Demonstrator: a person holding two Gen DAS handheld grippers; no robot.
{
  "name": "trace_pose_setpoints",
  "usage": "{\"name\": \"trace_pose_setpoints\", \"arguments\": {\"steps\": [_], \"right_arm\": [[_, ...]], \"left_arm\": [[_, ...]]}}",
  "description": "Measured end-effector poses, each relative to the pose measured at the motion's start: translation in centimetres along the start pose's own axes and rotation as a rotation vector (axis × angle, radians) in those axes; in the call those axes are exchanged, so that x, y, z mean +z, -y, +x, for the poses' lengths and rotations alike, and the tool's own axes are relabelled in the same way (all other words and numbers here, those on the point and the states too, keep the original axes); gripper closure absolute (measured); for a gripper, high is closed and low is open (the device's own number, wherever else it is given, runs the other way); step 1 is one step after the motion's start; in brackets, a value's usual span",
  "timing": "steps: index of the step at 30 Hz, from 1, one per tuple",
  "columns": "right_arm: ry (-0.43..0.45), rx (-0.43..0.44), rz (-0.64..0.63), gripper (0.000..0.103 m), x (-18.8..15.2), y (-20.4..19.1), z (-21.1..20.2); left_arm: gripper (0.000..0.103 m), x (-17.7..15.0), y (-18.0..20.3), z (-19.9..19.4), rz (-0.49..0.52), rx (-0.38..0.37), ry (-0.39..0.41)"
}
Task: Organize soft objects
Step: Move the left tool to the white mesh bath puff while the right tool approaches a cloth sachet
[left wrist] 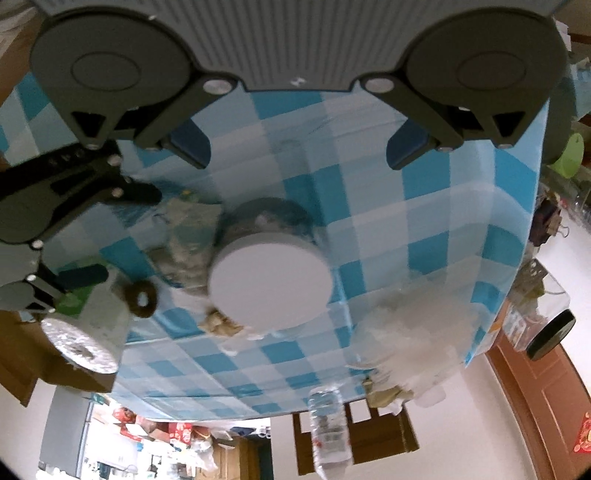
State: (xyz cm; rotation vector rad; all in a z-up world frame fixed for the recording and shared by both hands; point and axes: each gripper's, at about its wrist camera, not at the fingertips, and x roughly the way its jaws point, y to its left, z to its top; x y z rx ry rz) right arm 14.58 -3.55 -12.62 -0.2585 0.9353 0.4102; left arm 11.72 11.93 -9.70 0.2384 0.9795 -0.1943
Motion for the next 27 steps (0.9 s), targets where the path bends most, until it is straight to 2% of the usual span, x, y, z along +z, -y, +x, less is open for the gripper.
{"name": "trace_pose_setpoints", "arguments": {"steps": [11, 22, 27], "right_arm": [[0.047, -0.053, 0.046, 0.000, 1.9, -1.9, 4.5], [-0.022, -0.138, 0.038, 0.000, 0.7, -1.3, 4.6], [-0.052, -0.110, 0.034, 0.000, -0.1, -1.3, 4.0]], "left_arm": [[0.002, 0.4, -3.0, 1.2, 0.002, 0.038, -0.017], [0.002, 1.6, -4.0, 1.8, 0.030, 0.059, -0.009], [0.002, 2.7, -5.0, 1.9, 0.029, 0.070, 0.010]]}}
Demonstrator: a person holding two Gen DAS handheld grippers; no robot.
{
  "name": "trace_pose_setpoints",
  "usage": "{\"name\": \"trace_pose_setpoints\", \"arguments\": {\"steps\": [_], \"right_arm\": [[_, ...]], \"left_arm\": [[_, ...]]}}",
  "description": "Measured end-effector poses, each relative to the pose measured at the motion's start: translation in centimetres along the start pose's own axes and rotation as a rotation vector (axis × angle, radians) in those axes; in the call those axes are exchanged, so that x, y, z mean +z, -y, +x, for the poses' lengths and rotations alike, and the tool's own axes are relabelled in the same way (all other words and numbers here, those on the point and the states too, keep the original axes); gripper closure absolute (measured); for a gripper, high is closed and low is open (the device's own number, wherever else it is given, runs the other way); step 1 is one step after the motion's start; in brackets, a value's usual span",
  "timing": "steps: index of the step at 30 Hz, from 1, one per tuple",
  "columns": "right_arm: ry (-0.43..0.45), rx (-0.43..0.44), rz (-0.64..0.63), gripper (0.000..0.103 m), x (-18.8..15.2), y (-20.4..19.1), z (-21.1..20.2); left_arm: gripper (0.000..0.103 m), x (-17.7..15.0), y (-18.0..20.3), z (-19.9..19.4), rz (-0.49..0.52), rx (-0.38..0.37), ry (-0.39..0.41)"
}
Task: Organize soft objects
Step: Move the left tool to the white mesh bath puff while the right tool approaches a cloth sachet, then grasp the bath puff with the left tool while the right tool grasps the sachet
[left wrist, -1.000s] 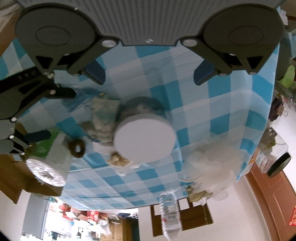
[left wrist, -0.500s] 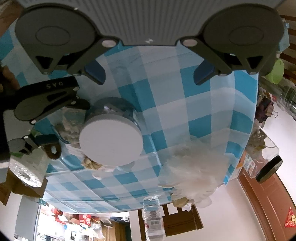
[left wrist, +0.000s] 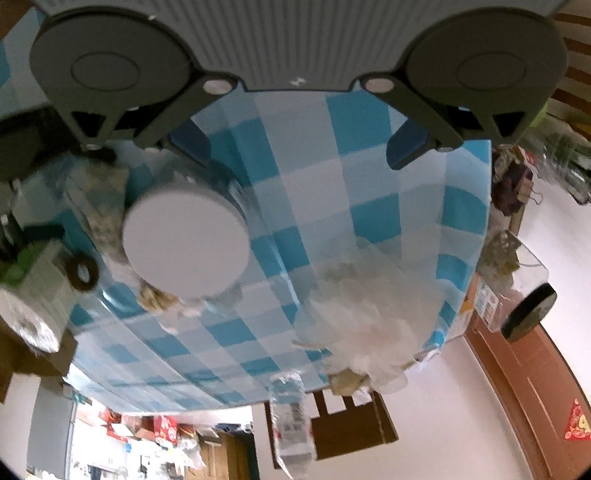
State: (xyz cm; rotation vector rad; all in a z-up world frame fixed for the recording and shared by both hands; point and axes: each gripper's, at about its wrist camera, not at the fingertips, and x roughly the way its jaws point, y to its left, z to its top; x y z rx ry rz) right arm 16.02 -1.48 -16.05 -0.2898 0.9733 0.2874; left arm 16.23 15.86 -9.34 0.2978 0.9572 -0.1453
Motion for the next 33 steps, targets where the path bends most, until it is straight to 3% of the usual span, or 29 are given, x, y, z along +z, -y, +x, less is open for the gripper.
{"name": "trace_pose_setpoints", "arguments": {"steps": [10, 23, 29, 33], "right_arm": [[-0.016, 0.119, -0.005, 0.000, -0.1, -0.1, 0.3], [-0.013, 0.135, -0.021, 0.000, -0.2, -0.1, 0.3], [-0.009, 0.136, -0.022, 0.000, -0.3, -0.1, 0.3], [-0.011, 0.136, -0.024, 0.000, -0.2, -0.1, 0.3]], "left_arm": [[0.002, 4.6, -3.7, 1.8, -0.043, 0.057, 0.073], [0.002, 12.3, -8.8, 7.0, -0.171, 0.055, 0.106], [0.002, 14.6, -11.3, 10.4, -0.266, 0.007, 0.093], [0.002, 14.7, -12.2, 13.0, -0.308, -0.002, 0.038]]}}
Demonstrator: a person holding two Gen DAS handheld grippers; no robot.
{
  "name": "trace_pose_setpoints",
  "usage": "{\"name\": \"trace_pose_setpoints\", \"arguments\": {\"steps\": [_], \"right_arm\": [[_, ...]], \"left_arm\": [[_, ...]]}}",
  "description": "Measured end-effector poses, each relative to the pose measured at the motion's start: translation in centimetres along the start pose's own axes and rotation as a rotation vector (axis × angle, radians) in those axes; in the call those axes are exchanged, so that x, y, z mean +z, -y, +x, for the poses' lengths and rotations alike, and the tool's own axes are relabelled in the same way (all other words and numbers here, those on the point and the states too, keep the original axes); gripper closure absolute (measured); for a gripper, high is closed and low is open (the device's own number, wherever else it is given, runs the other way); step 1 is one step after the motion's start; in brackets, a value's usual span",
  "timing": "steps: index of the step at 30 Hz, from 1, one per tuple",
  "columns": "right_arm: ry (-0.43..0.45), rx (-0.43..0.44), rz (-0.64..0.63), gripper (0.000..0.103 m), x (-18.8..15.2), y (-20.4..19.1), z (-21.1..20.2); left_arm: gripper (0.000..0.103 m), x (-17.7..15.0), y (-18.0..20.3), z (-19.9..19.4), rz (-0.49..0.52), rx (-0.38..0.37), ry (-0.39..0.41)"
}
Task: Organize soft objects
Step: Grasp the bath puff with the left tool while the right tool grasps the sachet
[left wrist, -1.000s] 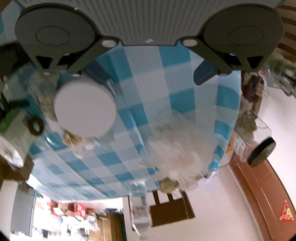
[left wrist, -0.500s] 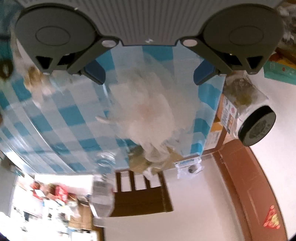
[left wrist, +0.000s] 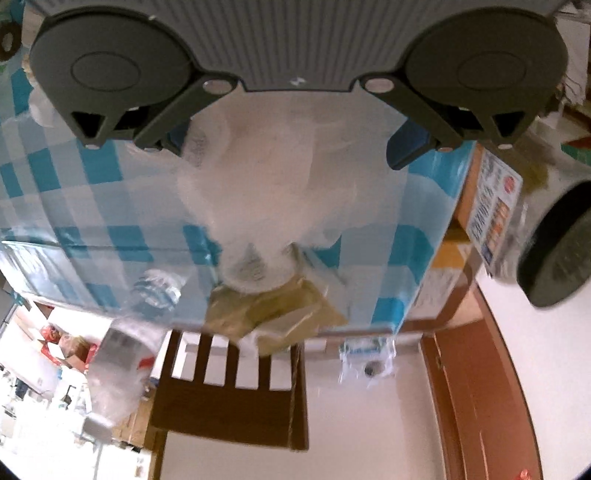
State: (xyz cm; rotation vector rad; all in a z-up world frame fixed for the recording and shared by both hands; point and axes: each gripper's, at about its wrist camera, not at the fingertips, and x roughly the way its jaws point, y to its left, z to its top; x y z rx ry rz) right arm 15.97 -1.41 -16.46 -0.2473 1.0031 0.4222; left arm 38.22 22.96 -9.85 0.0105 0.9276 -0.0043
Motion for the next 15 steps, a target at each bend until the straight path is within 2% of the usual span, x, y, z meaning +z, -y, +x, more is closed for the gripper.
{"name": "trace_pose_setpoints", "arguments": {"steps": [3, 10, 12, 13, 14, 15], "right_arm": [[-0.003, 0.002, -0.002, 0.000, 0.0, 0.0, 0.0], [0.011, 0.003, -0.006, 0.000, -0.2, 0.0, 0.0], [0.014, 0.005, -0.009, 0.000, -0.3, 0.0, -0.1], [0.015, 0.005, -0.010, 0.000, -0.3, 0.0, -0.1], [0.017, 0.007, -0.013, 0.000, -0.4, 0.0, -0.1], [0.019, 0.009, -0.013, 0.000, -0.4, 0.1, -0.1]], "left_arm": [[0.001, -0.4, -0.5, 1.2, -0.025, -0.006, -0.024], [0.002, -0.8, -0.8, 2.7, -0.070, -0.093, -0.068], [0.009, -0.8, -0.8, 2.9, -0.082, -0.108, -0.066], [0.018, -0.8, -0.7, 2.9, -0.089, -0.112, -0.065], [0.023, -0.8, -0.7, 2.9, -0.094, -0.123, -0.063], [0.026, -0.8, -0.5, 2.7, -0.093, -0.140, -0.062]]}}
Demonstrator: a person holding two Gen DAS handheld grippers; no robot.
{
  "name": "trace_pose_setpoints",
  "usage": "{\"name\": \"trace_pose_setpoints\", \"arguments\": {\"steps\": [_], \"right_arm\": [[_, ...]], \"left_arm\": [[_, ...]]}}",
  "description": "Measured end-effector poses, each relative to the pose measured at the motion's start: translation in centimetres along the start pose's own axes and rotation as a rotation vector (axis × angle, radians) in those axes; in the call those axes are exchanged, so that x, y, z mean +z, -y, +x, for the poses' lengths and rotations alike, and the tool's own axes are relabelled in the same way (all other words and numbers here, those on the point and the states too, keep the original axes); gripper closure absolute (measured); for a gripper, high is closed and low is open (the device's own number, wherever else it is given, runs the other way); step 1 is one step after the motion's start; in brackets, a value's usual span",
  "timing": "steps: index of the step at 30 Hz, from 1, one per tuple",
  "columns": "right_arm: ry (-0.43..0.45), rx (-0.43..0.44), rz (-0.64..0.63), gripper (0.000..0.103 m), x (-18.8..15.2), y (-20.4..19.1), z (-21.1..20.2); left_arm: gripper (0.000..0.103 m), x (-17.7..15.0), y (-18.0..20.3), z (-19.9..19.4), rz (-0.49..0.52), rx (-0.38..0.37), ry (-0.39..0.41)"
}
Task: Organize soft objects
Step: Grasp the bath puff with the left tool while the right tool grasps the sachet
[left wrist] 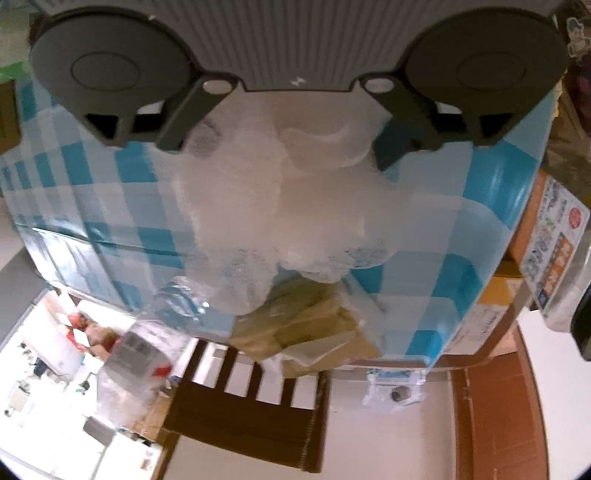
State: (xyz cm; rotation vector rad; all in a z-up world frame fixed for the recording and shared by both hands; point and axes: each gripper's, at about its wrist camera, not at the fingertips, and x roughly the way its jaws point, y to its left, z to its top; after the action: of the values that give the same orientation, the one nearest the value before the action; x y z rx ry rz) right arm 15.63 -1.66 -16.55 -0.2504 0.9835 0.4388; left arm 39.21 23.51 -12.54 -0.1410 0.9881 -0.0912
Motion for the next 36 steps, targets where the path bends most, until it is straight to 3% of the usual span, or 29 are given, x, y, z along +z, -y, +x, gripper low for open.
{"name": "trace_pose_setpoints", "arguments": {"steps": [4, 7, 10, 18, 26, 29, 31, 36], "right_arm": [[-0.002, 0.000, 0.001, 0.000, -0.1, 0.0, 0.0], [-0.029, -0.002, 0.004, 0.000, 0.2, 0.1, 0.0], [-0.044, -0.009, 0.010, 0.000, 0.6, 0.0, 0.0], [0.048, -0.027, -0.002, 0.008, 1.2, -0.6, -1.3], [0.036, -0.061, -0.007, 0.036, 2.5, -0.9, -0.1], [0.032, -0.068, -0.004, 0.054, 2.4, -0.8, -0.3], [0.024, -0.067, 0.005, 0.072, 2.4, -0.5, -0.6], [0.026, -0.047, 0.004, 0.082, 2.2, -0.1, -1.3]], "left_arm": [[0.047, 0.0, 0.5, -0.5, 0.022, -0.031, 0.008], [0.055, 0.0, 0.7, -1.1, 0.040, -0.044, 0.019], [0.058, -0.1, 0.9, -1.6, 0.061, -0.044, 0.034], [0.058, -0.4, 0.9, -2.5, 0.083, -0.038, 0.038], [0.059, -0.4, 0.9, -2.6, 0.097, -0.040, 0.039], [0.061, -0.4, 1.0, -2.7, 0.106, -0.042, 0.040], [0.062, -0.5, 1.0, -2.8, 0.115, -0.044, 0.040], [0.064, -0.6, 1.1, -3.7, 0.140, -0.040, 0.042]]}}
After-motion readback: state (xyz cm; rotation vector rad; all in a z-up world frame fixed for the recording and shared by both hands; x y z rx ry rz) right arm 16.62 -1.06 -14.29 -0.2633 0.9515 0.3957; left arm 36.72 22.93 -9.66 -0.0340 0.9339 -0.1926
